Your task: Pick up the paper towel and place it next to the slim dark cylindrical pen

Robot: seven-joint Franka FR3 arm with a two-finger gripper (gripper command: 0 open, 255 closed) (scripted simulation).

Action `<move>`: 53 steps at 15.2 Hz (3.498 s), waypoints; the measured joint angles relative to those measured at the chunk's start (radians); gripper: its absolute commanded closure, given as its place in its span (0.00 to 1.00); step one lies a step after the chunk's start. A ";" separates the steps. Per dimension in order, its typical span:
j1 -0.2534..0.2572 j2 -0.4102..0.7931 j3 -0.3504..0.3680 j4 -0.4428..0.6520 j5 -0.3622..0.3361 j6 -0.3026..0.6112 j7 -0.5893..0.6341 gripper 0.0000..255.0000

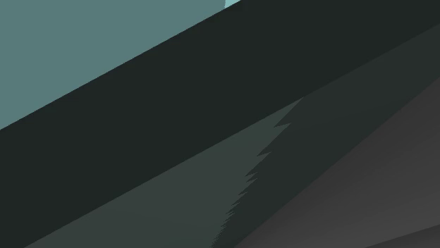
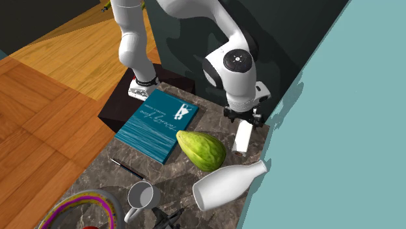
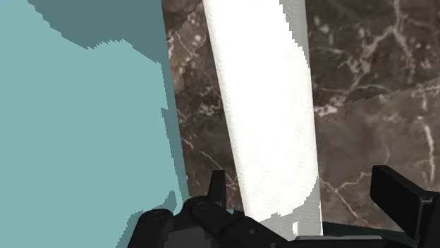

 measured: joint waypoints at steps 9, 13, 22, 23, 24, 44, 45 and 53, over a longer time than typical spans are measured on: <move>-0.047 0.103 0.057 0.018 0.122 0.046 -0.099 0.00; -0.048 0.106 0.059 0.019 0.125 0.048 -0.101 0.00; -0.048 0.106 0.059 0.019 0.125 0.048 -0.101 1.00; -0.048 0.106 0.059 0.019 0.125 0.048 -0.101 1.00; -0.048 0.106 0.059 0.019 0.125 0.048 -0.101 1.00; 0.018 -0.044 -0.020 0.118 -0.080 -0.133 0.064 1.00; 0.021 -0.054 -0.023 0.121 -0.091 -0.142 0.072 1.00; 0.031 -0.106 -0.037 0.175 -0.154 -0.225 0.116 1.00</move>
